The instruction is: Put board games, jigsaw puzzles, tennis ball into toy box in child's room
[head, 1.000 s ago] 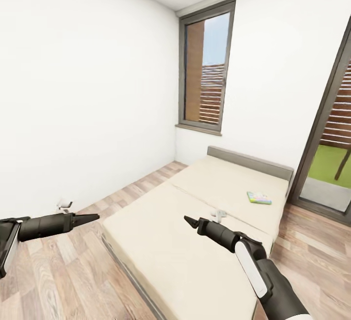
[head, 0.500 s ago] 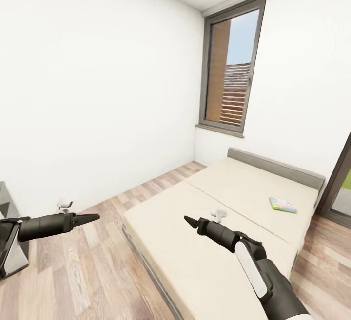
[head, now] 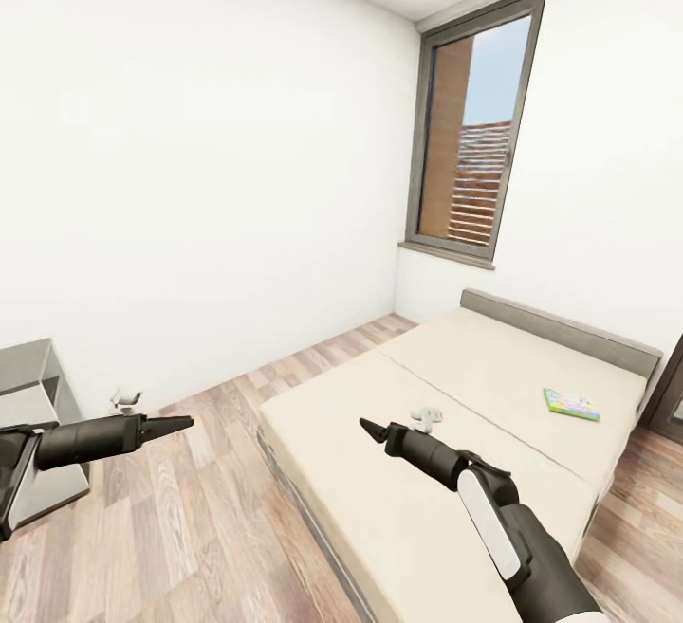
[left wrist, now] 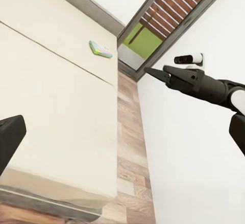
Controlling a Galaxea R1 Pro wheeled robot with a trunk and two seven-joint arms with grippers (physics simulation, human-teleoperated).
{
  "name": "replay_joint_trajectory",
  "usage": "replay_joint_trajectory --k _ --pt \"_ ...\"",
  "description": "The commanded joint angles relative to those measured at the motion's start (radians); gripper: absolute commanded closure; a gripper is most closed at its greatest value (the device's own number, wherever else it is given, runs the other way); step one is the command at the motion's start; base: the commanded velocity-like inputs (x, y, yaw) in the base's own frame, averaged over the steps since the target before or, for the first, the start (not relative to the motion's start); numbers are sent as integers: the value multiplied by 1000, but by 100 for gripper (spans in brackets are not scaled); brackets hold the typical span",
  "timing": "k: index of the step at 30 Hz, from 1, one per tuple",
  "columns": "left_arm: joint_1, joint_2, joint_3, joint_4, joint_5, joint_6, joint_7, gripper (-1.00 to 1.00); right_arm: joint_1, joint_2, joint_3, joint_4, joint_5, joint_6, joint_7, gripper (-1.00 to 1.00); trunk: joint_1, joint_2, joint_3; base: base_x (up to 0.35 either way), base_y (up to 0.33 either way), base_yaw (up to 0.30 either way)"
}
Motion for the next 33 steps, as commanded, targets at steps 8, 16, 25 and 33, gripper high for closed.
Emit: replay_joint_trajectory --k 8,16,25,33 --pt "0 -1 0 0 -5 11 -6 -100 0 -1 4 -1 -7 -24 -2 -100 0 -1 0 -3 -1 2" --pt "-1 -1 -1 0 -5 12 -6 -100 0 -1 6 -3 -6 -26 -3 -100 0 -1 0 0 -221 200" --pt "0 -1 -1 0 -5 11 -6 -100 0 -1 11 -3 -6 -27 -3 -100 0 -1 0 0 -105 280" --pt "0 -1 -1 0 -6 9 -6 -100 0 -1 16 -2 -6 -27 -3 -100 0 -1 0 0 -5 284"
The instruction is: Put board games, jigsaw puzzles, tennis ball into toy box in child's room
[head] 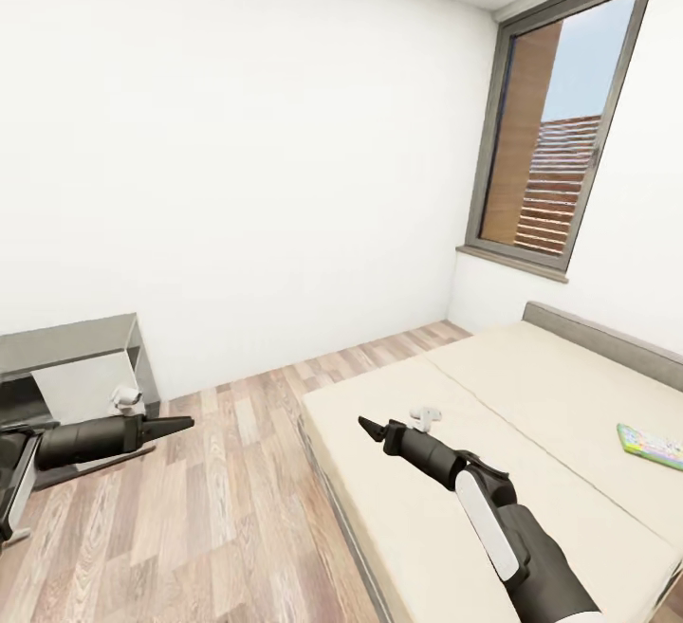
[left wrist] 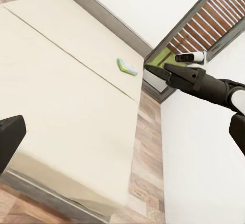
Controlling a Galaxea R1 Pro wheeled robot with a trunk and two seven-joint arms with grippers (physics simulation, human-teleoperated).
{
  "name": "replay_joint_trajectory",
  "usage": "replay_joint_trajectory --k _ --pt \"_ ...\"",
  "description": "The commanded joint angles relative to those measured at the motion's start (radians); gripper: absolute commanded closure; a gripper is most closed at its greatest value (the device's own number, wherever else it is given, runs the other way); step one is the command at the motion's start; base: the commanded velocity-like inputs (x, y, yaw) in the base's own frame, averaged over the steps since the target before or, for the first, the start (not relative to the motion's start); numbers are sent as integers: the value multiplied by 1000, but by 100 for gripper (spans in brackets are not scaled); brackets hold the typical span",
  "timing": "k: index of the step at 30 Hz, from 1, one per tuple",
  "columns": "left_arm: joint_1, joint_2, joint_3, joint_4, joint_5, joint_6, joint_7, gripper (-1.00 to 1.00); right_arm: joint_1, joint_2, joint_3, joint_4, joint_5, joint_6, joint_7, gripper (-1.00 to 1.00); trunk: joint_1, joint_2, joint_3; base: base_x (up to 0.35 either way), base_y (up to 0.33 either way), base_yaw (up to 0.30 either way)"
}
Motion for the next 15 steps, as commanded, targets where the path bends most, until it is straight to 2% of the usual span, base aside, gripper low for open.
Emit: replay_joint_trajectory --k 1,8,15 --pt "-1 0 1 0 -5 10 -6 -100 0 -1 1 -1 -7 5 -1 -100 0 -1 0 0 -1 284" --pt "-1 0 1 0 -4 9 -6 -100 0 -1 1 -1 -7 5 -1 -100 0 -1 0 -8 0 284" --pt "-1 0 1 0 -4 9 -6 -100 0 -1 1 -1 -7 5 -1 -100 0 -1 0 -82 0 284"
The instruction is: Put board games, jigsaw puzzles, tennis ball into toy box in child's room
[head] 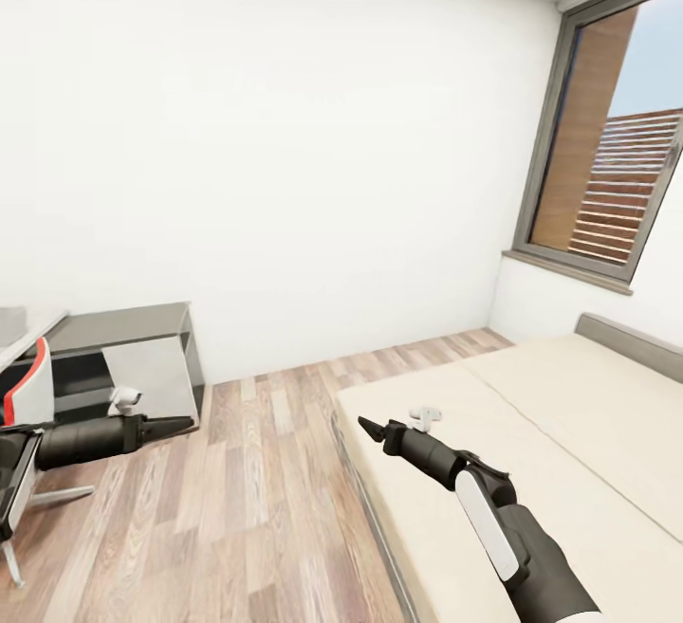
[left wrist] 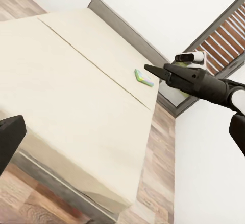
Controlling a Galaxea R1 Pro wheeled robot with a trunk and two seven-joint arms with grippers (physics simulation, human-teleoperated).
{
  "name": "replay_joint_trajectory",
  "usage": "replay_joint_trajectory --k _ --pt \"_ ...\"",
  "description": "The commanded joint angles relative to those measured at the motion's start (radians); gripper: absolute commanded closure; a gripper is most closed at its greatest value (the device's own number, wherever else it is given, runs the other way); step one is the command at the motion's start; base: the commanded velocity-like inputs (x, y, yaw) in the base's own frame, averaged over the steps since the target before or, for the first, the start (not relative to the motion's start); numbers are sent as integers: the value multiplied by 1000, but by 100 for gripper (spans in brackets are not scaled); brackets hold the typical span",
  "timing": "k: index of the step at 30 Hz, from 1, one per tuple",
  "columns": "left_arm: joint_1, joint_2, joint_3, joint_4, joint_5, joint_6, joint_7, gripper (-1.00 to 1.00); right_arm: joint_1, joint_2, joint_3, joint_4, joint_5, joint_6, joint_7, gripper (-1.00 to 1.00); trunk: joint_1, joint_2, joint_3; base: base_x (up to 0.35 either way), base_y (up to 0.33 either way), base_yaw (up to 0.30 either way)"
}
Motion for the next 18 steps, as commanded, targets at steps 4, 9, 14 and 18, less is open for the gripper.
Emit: replay_joint_trajectory --k 4,9,14,18 --pt "-1 0 1 0 -5 11 -6 -100 0 -1 1 -1 -7 5 -1 -100 0 -1 0 -46 0 284" --pt "-1 0 1 0 -5 11 -6 -100 0 -1 1 -1 -7 5 -1 -100 0 -1 0 -170 0 284" --pt "-1 0 1 0 -5 12 -6 -100 0 -1 1 -1 -7 5 -1 -100 0 -1 0 -72 0 284" --pt "-1 0 1 0 -5 11 -6 -100 0 -1 1 -1 -7 5 -1 -100 0 -1 0 -12 0 284"
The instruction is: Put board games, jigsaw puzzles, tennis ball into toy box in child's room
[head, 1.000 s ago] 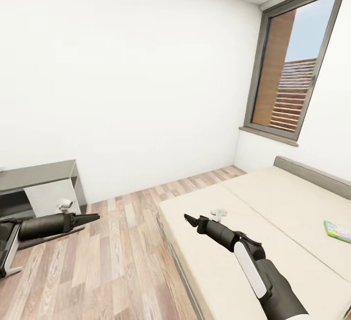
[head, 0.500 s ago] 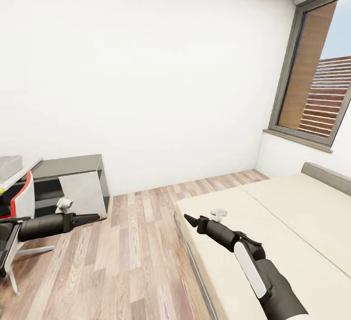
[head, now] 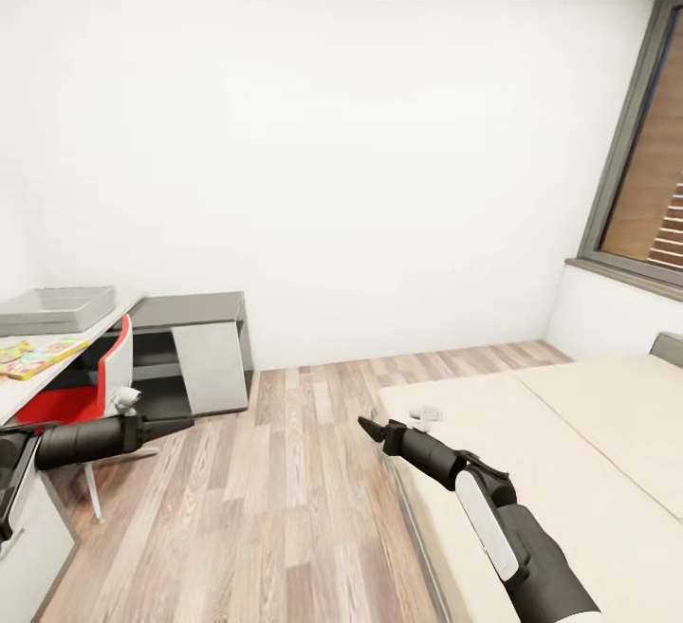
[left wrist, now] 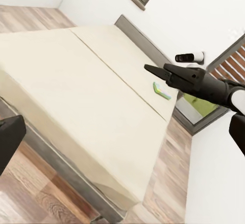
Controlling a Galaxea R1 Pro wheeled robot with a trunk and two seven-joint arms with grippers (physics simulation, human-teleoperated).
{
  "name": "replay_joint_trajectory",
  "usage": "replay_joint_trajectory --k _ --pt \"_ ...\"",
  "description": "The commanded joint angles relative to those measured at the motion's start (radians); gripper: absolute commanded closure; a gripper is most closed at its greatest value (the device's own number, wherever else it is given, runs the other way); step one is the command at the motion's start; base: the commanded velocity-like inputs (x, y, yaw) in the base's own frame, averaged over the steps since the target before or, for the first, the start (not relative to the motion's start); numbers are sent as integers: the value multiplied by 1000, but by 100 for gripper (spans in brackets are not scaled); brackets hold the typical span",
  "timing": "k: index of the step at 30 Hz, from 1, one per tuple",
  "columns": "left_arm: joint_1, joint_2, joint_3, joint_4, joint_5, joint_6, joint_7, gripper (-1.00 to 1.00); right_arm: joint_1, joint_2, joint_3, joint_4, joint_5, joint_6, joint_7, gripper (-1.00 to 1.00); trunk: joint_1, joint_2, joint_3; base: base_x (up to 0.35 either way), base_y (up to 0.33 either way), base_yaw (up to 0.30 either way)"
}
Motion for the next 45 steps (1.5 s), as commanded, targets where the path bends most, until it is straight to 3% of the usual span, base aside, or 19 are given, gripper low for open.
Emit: replay_joint_trajectory --k 1,22,45 --pt "-1 0 1 0 -5 10 -6 -100 0 -1 1 -1 -7 5 -1 -100 0 -1 0 -4 0 284" --pt "-1 -5 1 0 -5 10 -6 -100 0 -1 1 -1 -7 5 0 -100 0 -1 -1 -38 -14 278" --pt "-1 -5 1 0 -5 12 -6 -100 0 -1 3 -2 -9 4 1 -100 0 -1 3 -57 -14 -10"
